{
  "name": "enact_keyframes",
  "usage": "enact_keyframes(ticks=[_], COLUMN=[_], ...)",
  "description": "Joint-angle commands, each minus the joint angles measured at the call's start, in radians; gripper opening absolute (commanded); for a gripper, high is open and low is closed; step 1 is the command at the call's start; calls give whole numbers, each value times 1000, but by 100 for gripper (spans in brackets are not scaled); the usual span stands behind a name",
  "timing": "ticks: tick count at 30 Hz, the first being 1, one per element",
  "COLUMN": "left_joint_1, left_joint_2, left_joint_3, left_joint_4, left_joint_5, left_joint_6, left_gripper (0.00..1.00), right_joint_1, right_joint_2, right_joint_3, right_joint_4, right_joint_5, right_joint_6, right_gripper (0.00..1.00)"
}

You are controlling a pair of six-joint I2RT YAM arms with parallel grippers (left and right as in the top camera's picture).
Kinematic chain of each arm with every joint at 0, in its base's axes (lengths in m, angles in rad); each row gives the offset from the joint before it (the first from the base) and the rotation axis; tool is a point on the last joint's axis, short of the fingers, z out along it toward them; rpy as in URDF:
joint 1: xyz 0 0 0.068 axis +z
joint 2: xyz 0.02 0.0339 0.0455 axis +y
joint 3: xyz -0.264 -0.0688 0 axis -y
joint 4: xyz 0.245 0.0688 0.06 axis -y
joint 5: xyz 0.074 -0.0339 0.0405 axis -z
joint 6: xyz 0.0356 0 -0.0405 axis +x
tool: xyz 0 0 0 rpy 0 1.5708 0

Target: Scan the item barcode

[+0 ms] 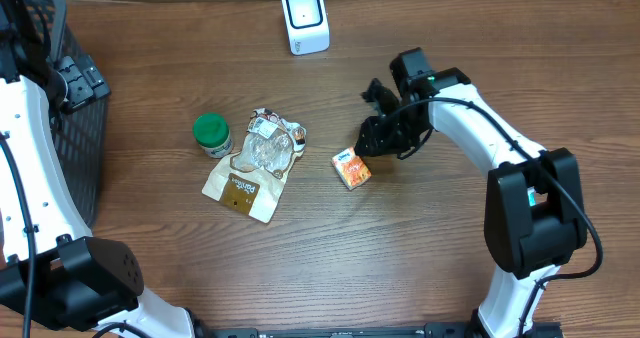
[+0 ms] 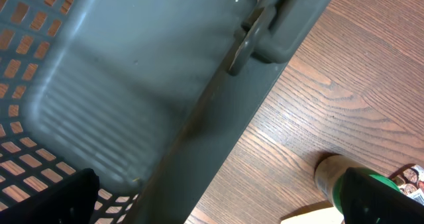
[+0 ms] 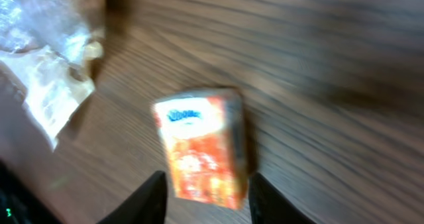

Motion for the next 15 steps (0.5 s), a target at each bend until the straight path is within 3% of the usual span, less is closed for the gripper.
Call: enact_keyframes(ticks=[1, 2, 9, 15], left_joint_1=[-1, -1, -1, -1], left_joint_2=[10, 10, 10, 10], left_joint_3=[-2, -2, -2, -2], left_joint_4=[0, 0, 0, 0], left_joint_5=[-2, -2, -2, -2], left_joint_6=[15, 15, 15, 16], left_gripper=[100, 100, 100, 100], right_joint_1=[81, 99, 201, 194], right_joint_2=[-34, -34, -34, -34], right_joint_3=[22, 21, -47, -100], right_joint_4=[-21, -27, -25, -24], right_joint_5=[-41, -39, 101, 230], right_joint_6=[33, 48, 203, 274], right_gripper=[8, 4, 4, 4])
